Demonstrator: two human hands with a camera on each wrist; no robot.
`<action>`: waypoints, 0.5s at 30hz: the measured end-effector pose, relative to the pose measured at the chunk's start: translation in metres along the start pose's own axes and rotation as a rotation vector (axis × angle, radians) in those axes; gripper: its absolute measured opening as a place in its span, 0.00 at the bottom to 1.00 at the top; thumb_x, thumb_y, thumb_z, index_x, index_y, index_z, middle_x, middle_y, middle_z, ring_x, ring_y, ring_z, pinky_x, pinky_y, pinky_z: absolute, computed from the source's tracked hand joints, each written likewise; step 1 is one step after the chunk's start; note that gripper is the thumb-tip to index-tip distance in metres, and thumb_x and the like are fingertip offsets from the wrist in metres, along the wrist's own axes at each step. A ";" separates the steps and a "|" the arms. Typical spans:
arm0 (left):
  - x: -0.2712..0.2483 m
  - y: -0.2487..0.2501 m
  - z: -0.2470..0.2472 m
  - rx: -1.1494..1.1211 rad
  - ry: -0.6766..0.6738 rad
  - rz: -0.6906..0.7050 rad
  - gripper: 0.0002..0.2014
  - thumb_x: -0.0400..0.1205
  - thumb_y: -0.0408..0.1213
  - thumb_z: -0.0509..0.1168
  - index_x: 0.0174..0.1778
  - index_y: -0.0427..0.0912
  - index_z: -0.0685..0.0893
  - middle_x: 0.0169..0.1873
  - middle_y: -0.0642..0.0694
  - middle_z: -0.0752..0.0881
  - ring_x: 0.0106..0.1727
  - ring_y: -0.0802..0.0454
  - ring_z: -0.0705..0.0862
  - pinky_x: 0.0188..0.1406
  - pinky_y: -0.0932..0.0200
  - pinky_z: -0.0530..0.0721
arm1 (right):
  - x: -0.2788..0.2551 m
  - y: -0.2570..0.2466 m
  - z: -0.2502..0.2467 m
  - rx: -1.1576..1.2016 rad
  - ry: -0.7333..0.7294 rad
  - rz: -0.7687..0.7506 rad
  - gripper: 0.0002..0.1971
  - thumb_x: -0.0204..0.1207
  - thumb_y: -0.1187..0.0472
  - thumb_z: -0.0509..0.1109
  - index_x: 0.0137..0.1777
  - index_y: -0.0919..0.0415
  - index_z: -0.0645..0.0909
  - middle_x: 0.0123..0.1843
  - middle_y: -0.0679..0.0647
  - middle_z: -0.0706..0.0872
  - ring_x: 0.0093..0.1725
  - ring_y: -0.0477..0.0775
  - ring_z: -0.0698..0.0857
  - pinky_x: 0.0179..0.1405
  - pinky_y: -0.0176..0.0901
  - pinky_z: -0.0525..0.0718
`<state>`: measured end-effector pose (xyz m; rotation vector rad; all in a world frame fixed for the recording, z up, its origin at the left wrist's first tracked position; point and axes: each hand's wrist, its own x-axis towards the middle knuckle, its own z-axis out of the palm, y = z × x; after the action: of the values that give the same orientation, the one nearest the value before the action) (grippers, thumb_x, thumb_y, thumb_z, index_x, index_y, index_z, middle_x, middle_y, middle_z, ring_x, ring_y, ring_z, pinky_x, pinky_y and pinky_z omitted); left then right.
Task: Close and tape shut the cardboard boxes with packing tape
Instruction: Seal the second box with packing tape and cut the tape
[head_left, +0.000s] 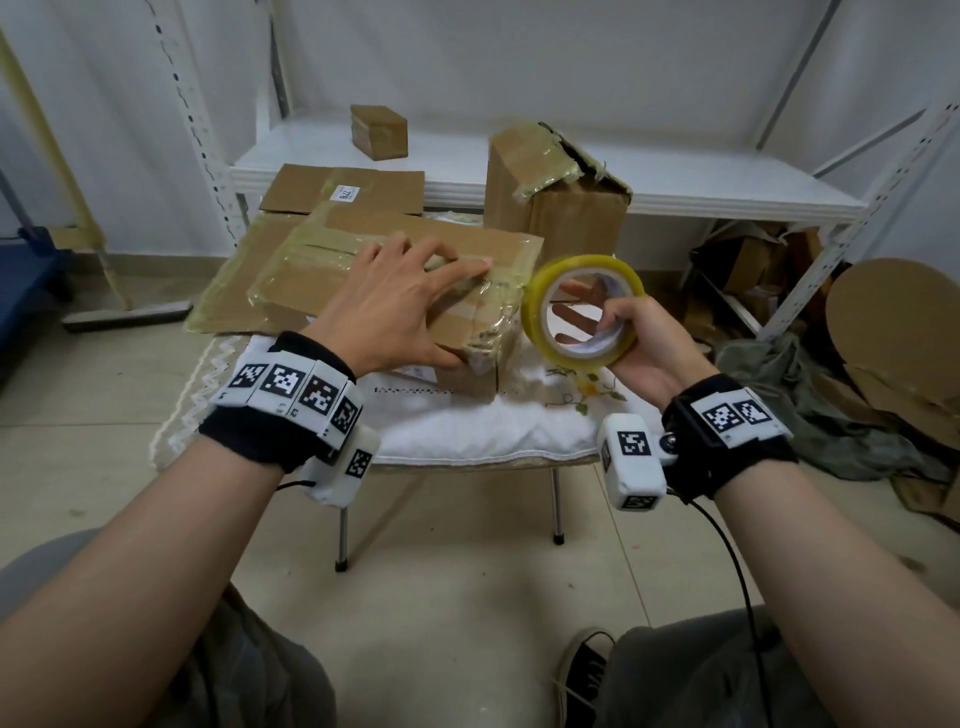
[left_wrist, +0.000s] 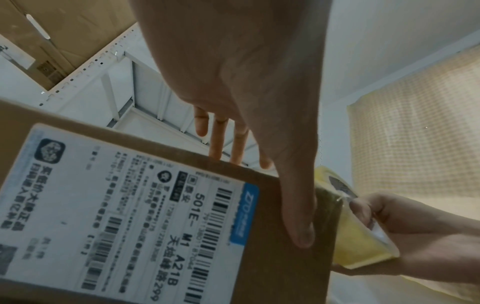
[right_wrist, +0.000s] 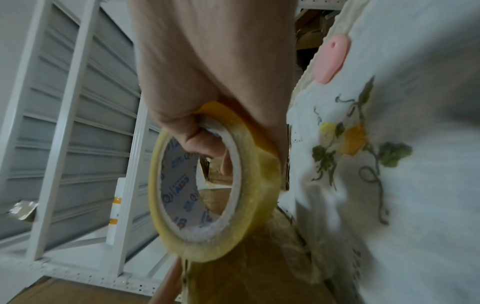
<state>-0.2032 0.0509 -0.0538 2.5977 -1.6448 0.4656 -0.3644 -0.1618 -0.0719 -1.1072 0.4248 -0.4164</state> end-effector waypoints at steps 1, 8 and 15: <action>0.001 0.000 0.000 -0.003 0.008 -0.013 0.53 0.63 0.74 0.66 0.85 0.63 0.58 0.75 0.50 0.71 0.64 0.46 0.70 0.65 0.48 0.68 | 0.003 0.000 0.002 -0.018 0.019 -0.025 0.29 0.68 0.82 0.50 0.64 0.64 0.79 0.76 0.66 0.81 0.72 0.64 0.85 0.73 0.73 0.78; 0.006 -0.006 0.015 0.042 -0.057 -0.101 0.48 0.71 0.73 0.66 0.86 0.62 0.55 0.81 0.48 0.66 0.73 0.40 0.67 0.71 0.42 0.67 | 0.026 0.011 -0.001 -0.341 0.067 -0.171 0.19 0.78 0.79 0.62 0.62 0.58 0.75 0.50 0.54 0.82 0.57 0.51 0.83 0.61 0.50 0.75; 0.017 0.003 0.027 -0.006 -0.118 -0.177 0.51 0.68 0.84 0.49 0.86 0.60 0.57 0.83 0.50 0.62 0.77 0.39 0.63 0.71 0.39 0.65 | 0.035 0.014 -0.026 -0.827 0.206 -0.278 0.16 0.74 0.77 0.74 0.55 0.61 0.77 0.43 0.55 0.83 0.42 0.50 0.83 0.48 0.46 0.82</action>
<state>-0.1929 0.0294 -0.0759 2.7827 -1.4248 0.3039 -0.3466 -0.1947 -0.0990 -1.9487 0.6548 -0.6270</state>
